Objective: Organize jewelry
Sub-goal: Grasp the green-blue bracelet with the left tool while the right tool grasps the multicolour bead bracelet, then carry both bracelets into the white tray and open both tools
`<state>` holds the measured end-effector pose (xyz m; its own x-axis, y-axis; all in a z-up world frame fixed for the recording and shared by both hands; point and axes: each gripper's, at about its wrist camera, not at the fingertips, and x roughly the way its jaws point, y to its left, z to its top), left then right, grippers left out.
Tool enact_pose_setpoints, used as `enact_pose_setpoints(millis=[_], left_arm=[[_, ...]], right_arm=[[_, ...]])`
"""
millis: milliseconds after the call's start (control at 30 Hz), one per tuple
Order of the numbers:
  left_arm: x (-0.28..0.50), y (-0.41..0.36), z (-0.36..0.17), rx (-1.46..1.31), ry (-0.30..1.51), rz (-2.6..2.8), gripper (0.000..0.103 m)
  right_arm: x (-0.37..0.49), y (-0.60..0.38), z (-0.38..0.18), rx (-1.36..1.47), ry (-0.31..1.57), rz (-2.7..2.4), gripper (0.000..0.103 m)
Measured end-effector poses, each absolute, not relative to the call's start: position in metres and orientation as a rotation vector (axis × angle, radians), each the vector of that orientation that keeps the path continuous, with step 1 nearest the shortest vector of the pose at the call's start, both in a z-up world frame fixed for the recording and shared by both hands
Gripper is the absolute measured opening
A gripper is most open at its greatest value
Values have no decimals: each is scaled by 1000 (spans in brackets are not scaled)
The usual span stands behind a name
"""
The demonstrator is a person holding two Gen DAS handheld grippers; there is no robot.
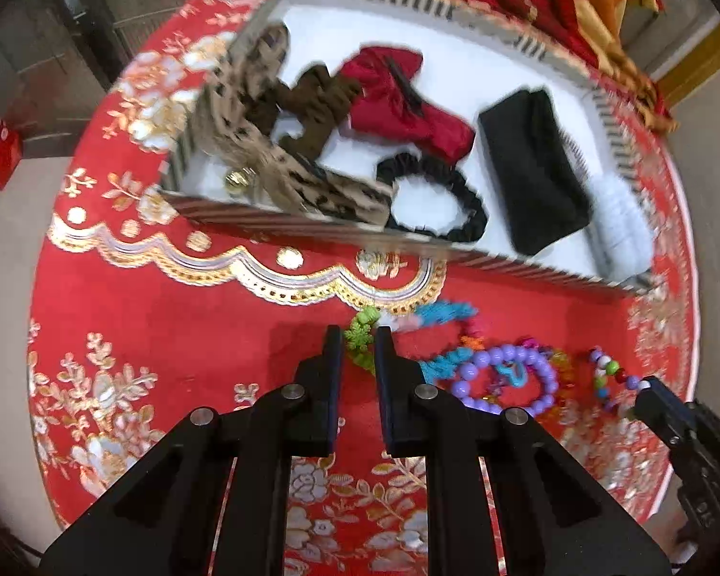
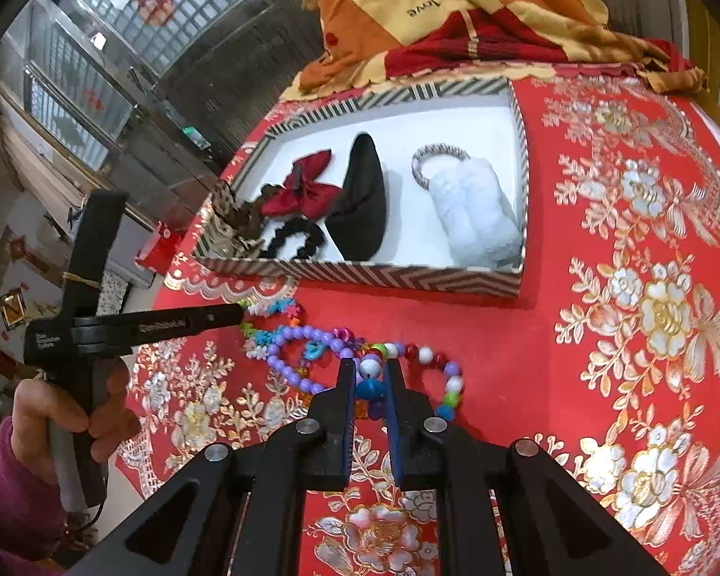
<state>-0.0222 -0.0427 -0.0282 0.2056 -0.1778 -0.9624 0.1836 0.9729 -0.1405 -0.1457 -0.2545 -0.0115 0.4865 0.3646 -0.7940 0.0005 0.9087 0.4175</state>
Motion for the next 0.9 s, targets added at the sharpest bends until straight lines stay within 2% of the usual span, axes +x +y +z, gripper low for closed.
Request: enact_pose_setpoints(millis=[900], left_arm=[[-42, -18, 87, -57, 1125, -274, 12]], right_arm=[[-140, -273, 59, 374, 896, 240, 11]])
